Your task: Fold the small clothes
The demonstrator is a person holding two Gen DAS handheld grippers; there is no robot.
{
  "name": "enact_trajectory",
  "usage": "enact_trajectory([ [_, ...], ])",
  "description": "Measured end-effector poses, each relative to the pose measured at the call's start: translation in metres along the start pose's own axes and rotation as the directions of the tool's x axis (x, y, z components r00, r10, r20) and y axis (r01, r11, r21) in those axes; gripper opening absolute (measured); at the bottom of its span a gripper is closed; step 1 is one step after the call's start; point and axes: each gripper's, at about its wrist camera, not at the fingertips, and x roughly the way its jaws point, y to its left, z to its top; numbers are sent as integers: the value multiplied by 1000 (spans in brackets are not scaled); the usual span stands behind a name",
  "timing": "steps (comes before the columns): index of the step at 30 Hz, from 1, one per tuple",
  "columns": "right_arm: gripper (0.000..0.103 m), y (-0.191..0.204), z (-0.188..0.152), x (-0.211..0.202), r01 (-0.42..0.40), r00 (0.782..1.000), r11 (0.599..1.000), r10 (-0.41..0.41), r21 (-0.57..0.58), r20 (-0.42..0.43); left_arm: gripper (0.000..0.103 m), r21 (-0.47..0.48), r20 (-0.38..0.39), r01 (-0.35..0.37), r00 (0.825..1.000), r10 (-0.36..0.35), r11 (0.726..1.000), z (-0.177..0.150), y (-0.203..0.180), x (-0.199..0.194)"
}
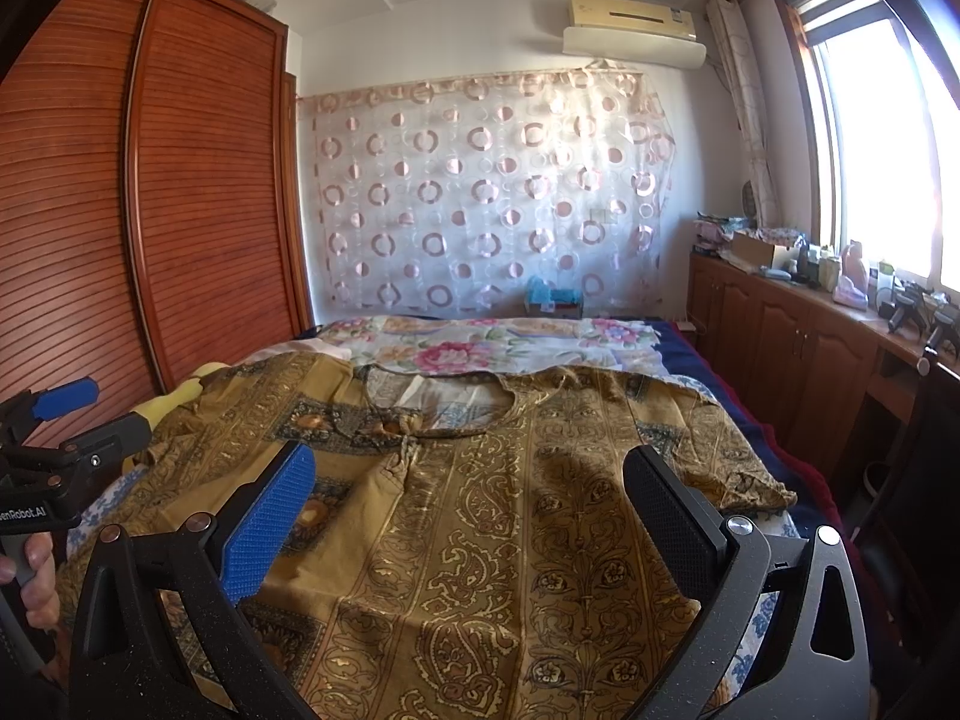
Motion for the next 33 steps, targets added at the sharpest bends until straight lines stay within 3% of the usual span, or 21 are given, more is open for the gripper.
enact_trajectory([
  [33,103,0,0,-1,-1,1000,1000,1,1,2,103,-2,7,0,1000,0,1000,1,2,-2],
])
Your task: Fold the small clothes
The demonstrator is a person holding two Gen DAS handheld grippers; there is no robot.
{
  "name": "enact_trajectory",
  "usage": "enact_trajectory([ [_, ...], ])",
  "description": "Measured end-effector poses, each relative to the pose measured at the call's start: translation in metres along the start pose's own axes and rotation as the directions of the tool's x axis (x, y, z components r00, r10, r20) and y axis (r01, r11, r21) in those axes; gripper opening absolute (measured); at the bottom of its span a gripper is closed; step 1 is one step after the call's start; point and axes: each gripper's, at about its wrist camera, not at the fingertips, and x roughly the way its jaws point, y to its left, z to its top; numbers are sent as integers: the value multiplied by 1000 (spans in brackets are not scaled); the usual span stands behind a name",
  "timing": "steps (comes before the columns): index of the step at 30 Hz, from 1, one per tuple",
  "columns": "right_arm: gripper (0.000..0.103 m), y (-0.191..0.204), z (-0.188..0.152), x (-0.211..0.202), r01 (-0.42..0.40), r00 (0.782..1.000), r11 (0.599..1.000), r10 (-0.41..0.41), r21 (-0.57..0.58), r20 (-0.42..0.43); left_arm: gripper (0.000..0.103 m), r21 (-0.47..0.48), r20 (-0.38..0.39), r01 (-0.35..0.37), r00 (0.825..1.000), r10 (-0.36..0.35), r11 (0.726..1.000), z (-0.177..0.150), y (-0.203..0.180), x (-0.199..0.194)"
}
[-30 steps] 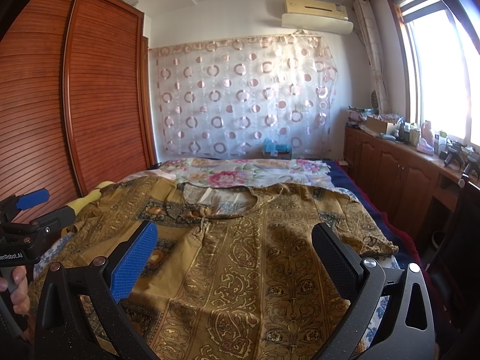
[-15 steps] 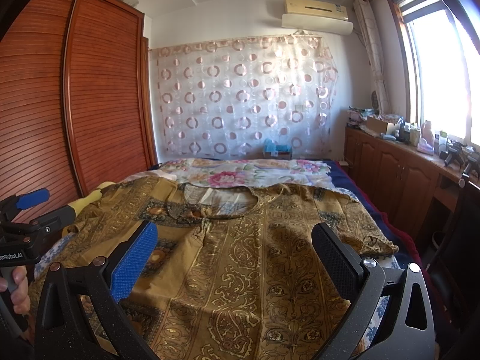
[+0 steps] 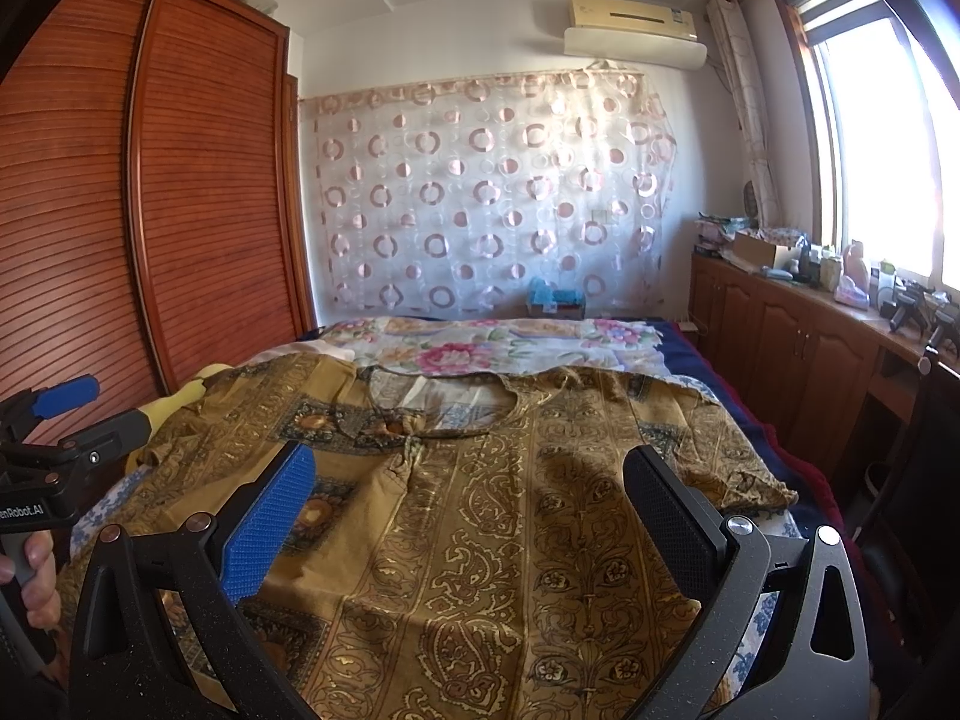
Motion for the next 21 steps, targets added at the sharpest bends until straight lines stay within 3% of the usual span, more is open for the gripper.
enact_trajectory([
  [21,103,0,0,-2,-4,1000,1000,4,0,-4,103,-5,-6,3,1000,-3,1000,8,-2,-5],
])
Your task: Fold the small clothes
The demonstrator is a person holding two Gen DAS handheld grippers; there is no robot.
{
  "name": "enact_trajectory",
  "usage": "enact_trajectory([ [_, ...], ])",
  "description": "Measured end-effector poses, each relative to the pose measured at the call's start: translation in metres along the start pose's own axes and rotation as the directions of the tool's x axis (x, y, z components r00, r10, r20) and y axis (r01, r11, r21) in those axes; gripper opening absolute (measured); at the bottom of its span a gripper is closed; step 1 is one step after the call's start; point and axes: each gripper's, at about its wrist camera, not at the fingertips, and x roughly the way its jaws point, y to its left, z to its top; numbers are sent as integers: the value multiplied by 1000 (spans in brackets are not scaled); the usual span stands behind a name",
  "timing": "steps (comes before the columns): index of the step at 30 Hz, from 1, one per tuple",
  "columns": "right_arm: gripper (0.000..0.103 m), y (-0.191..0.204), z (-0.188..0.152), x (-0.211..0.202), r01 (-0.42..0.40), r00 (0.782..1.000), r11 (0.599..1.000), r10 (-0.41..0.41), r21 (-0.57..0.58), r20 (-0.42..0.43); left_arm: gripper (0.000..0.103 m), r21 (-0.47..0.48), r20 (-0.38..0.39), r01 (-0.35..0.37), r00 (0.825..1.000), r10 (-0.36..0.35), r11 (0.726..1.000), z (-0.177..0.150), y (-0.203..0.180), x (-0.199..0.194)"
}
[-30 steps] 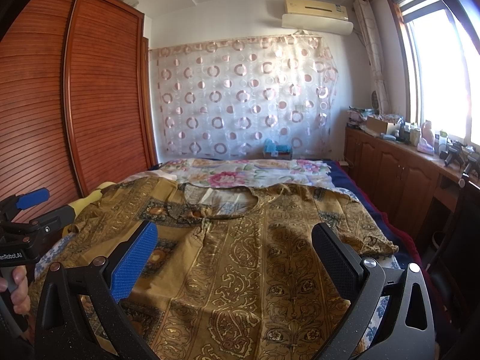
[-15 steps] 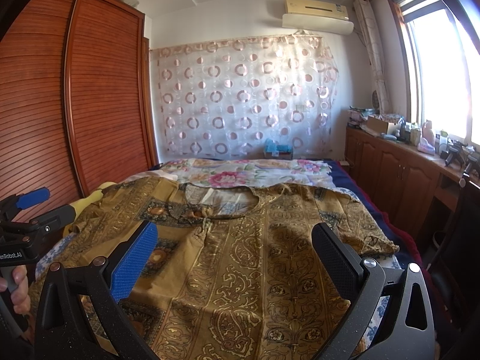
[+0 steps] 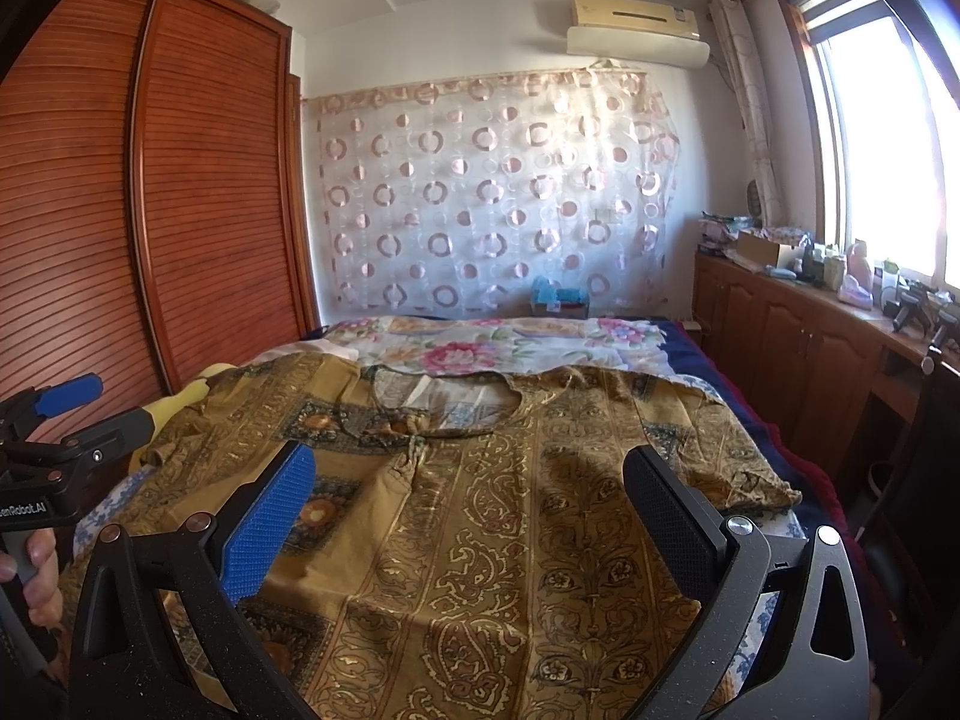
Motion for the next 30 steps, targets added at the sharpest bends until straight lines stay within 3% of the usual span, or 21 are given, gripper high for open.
enact_trajectory([
  [7,103,2,-3,16,-36,999,999,36,3,-27,103,-21,-42,-10,999,9,1000,3,12,12],
  [17,103,8,-14,47,-82,993,997,82,7,-84,103,-43,-132,-41,991,35,998,-20,60,47],
  [23,103,24,-24,69,-198,966,980,194,-5,-168,103,-50,-206,-21,978,11,999,-31,93,64],
  [30,100,48,-39,78,-240,947,968,216,-73,-239,103,-69,-254,-23,967,5,997,-37,136,74],
])
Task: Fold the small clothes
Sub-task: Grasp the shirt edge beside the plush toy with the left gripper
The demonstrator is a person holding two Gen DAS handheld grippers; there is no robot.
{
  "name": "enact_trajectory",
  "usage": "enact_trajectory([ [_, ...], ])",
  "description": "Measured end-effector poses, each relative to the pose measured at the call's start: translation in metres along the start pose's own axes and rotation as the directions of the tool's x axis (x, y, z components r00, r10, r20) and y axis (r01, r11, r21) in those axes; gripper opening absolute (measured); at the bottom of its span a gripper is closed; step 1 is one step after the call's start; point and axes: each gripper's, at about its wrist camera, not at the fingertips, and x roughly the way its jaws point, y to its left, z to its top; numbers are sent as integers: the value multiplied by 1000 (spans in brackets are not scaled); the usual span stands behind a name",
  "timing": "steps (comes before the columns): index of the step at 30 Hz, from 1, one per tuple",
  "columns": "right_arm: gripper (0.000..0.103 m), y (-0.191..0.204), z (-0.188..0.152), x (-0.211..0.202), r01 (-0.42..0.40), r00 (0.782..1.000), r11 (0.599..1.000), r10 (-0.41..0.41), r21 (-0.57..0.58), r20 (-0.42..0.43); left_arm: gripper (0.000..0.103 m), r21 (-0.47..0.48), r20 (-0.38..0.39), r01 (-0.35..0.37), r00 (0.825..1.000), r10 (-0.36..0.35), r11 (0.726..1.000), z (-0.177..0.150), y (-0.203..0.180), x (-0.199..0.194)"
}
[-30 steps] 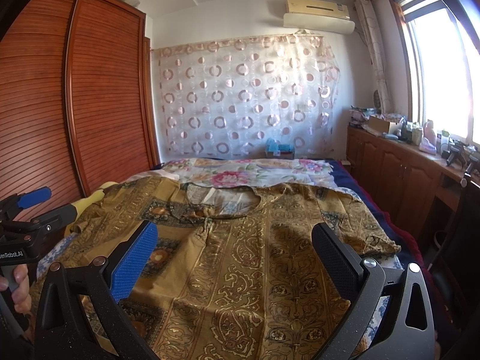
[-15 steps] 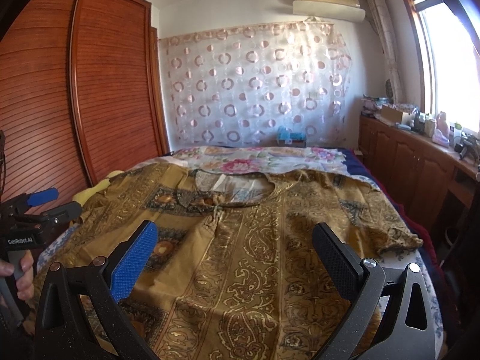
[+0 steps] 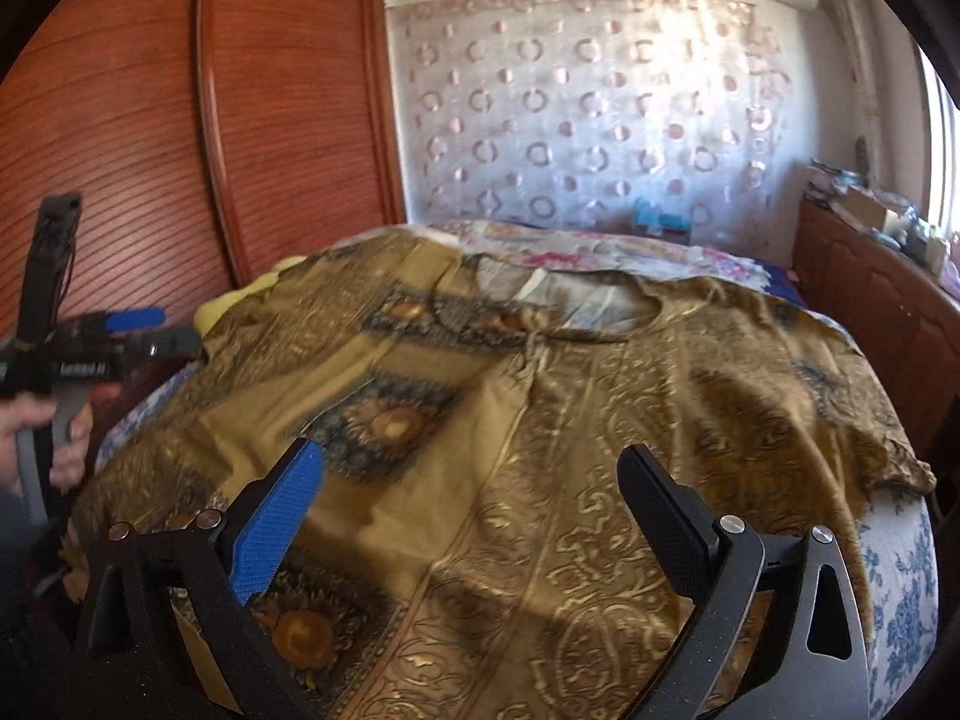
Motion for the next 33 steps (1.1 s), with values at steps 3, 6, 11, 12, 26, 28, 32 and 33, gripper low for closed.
enact_trajectory([
  [3,100,2,-2,8,7,1000,1000,-8,-12,-24,100,-27,-23,0,1000,-1,1000,2,24,6],
  [6,100,1,-6,16,18,999,1000,-19,-16,-50,96,-75,-51,15,999,-19,997,3,46,14],
  [11,100,1,-11,25,23,997,999,-25,-23,-78,84,-138,-99,29,994,-43,990,0,71,34],
  [12,100,2,-11,26,23,996,999,-25,-27,-80,81,-143,-113,16,993,-32,990,-1,75,38],
  [26,100,0,-14,29,18,996,1000,-19,-11,-84,44,-243,-202,60,973,-111,968,-12,115,74],
  [28,100,0,-14,28,18,996,1000,-19,-14,-82,32,-249,-191,80,973,-130,965,-12,115,73],
  [32,100,-1,-14,28,18,997,1000,-19,-11,-79,11,-183,-175,61,980,-94,981,-6,102,61],
  [33,100,0,-14,27,18,997,1000,-19,-11,-78,9,-169,-171,55,982,-84,984,-4,100,58],
])
